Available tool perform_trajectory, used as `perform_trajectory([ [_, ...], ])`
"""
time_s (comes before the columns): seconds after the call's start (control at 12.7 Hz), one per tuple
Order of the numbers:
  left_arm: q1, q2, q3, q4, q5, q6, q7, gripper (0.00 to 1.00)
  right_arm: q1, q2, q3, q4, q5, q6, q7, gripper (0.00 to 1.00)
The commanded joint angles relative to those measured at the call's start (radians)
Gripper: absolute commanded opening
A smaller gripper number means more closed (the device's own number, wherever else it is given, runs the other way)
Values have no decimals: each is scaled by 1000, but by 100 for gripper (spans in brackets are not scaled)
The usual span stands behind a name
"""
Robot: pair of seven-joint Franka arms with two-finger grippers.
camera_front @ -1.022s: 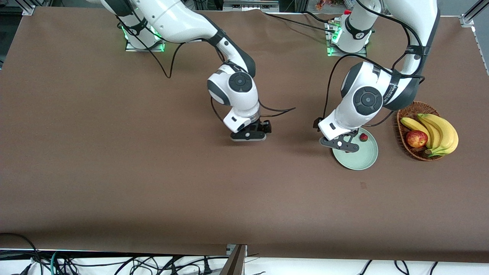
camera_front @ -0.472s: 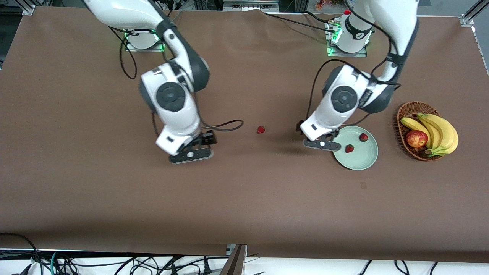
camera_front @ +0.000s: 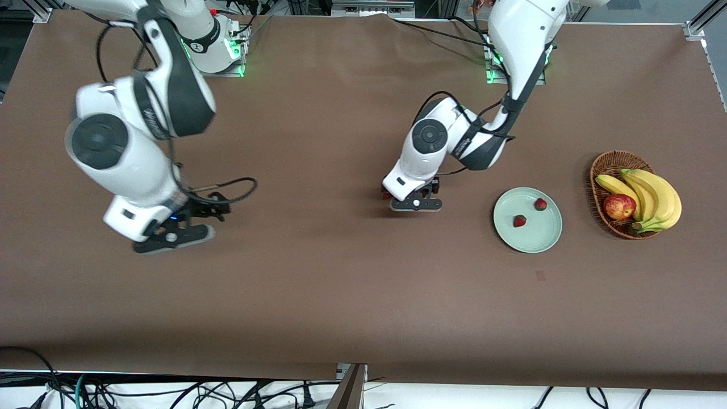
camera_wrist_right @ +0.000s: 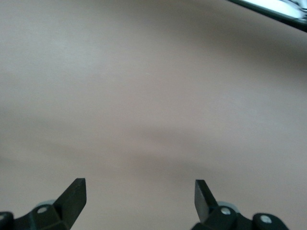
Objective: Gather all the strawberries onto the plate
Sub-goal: 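Grasp the last strawberry with the left gripper while the right gripper retracts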
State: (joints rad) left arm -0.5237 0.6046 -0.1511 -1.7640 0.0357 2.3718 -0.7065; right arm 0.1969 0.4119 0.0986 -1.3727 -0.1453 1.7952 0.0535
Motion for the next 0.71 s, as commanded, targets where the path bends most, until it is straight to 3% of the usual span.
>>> perform_trajectory([
  [0.0,-48,89,12,95,-8,29,-68,100,-95,-115,18,-35,30,-78,-87,100],
  [0.16,-65,116,12,93,1,67,-80,100,-169,-172,16,-52,94,-126,-98,100],
  [0.31,-67,129,12,92,1,69,-80,100,-210,-221,12,-81,101,-157,-100,100],
  [0.47,-79,135,12,87,6,69,-80,99,-217,-260,-49,-95,104,-187,-127,100],
  [0.63,-78,130,12,77,13,69,-80,74,-214,-281,-97,-98,107,-223,-187,100],
])
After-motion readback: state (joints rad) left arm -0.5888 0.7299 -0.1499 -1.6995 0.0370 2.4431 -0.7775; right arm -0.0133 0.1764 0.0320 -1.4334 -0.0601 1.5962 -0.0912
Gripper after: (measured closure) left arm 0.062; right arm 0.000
